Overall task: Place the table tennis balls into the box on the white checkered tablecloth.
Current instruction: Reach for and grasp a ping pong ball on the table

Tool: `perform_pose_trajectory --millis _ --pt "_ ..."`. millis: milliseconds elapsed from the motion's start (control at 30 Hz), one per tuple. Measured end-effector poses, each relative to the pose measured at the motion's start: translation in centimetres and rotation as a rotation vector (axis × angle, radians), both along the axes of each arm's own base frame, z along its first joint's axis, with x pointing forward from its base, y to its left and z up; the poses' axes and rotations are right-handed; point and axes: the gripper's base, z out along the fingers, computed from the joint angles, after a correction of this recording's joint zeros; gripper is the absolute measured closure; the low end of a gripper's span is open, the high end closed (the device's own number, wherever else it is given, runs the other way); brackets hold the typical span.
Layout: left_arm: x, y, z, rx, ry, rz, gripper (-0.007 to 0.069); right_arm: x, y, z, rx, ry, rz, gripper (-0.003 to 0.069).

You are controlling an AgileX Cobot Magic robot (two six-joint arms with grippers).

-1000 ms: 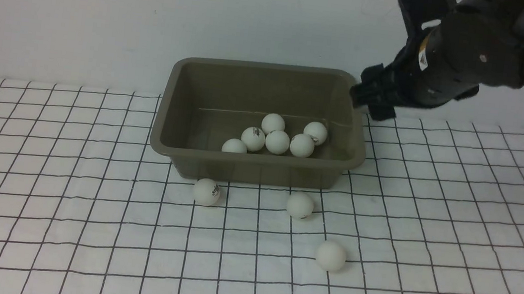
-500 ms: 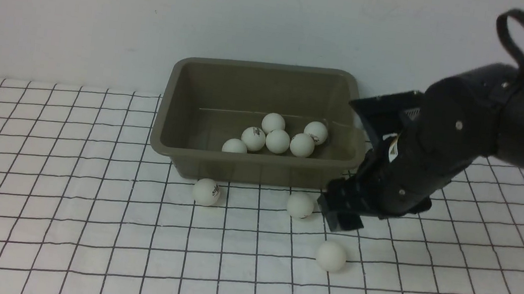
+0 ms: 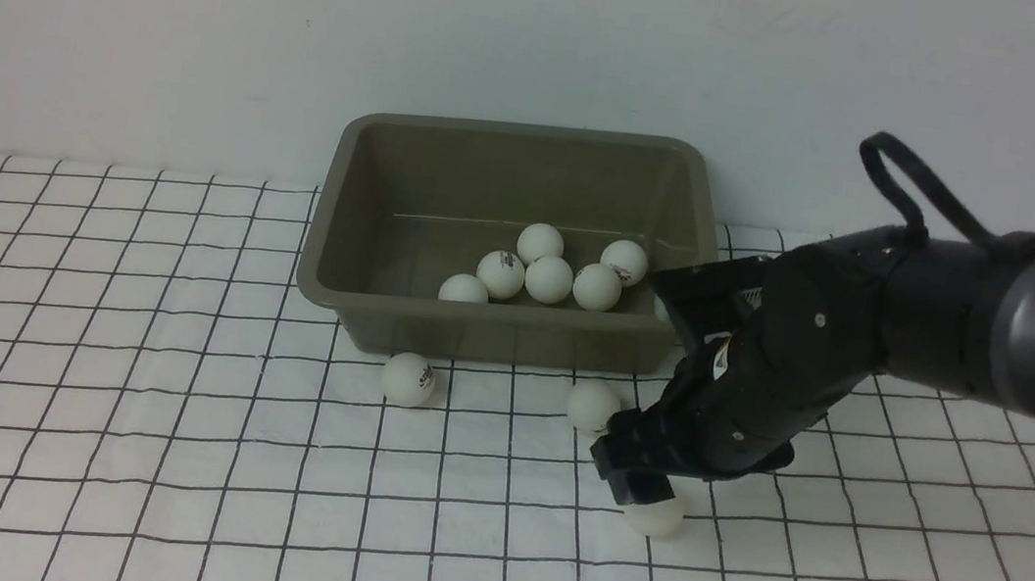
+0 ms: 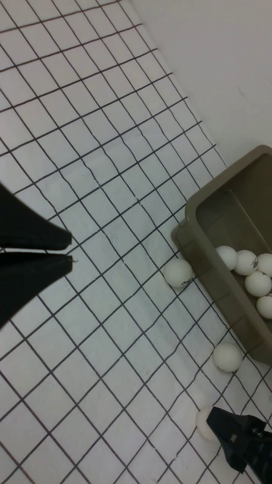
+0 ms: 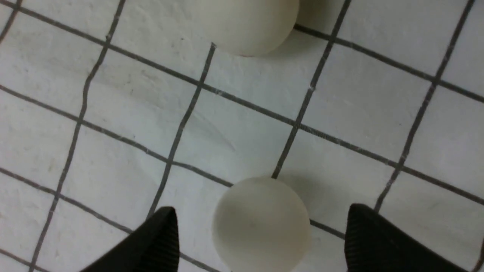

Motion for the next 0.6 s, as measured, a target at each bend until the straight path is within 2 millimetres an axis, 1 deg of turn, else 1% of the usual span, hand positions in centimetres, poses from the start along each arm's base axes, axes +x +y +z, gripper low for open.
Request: perform_pose_trajectory --millis 267,400,500,533,600 --pt "0.0 0.0 0.0 0.0 0.0 0.0 0.0629 0.4 0.3 -1.6 -0.005 0.011 0.002 0.0131" --pt "0.0 0.0 0.0 0.0 0.0 0.0 0.0629 0.5 0.3 -2.6 -0.016 0.033 0.0 0.0155" --pt "0.0 0.0 0.0 0.0 0.0 0.0 0.0629 0.5 0.4 -3.1 -0.017 0.049 -0.005 0.0197" --pt "0.0 0.0 0.0 0.0 0.0 0.0 0.0629 0.5 0.4 -3.4 -0.018 0.057 -0.007 0.0252" --pt "0.0 0.0 0.0 0.0 0.0 0.0 0.0629 0.5 0.4 -3.4 -0.017 0.059 -0.004 0.0301"
